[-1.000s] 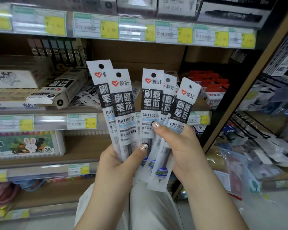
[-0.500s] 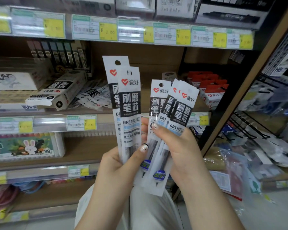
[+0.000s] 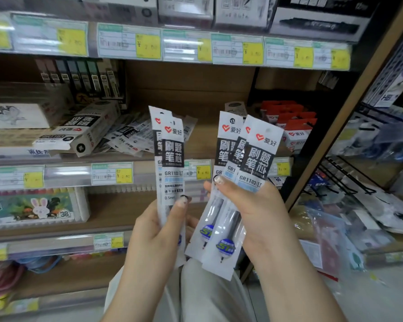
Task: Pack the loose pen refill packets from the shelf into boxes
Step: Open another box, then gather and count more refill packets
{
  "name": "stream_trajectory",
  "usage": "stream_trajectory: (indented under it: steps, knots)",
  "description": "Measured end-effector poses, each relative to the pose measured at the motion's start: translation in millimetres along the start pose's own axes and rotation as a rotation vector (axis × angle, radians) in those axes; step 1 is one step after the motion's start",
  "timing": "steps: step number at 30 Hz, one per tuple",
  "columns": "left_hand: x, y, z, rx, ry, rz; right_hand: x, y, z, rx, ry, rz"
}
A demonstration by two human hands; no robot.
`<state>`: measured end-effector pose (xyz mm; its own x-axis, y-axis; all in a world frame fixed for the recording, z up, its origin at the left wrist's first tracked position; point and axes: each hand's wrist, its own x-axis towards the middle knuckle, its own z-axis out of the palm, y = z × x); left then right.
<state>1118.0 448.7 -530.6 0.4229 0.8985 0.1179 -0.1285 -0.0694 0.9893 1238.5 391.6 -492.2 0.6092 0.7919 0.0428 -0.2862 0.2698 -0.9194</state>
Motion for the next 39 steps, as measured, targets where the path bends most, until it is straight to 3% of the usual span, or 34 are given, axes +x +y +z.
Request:
stream_trajectory:
  steps: [8,18,27,35,39]
  knots:
    - [-3,-1,0,0.089,-0.044,0.053,-3,6,9,-0.003,0.085,-0.019]
    - [-5,2,4,-0.017,-0.106,0.084,-5,7,15,0.062,0.175,0.051]
    - [-4,2,-1,-0.224,-0.157,-0.069,-7,3,10,0.008,0.047,0.055]
    - [-3,0,-1,-0.156,-0.128,-0.034,-5,-1,2,-0.071,-0.043,-0.009]
    - [-3,0,1,-0.146,-0.126,-0.030,-5,-2,1,-0.169,-0.046,-0.136]
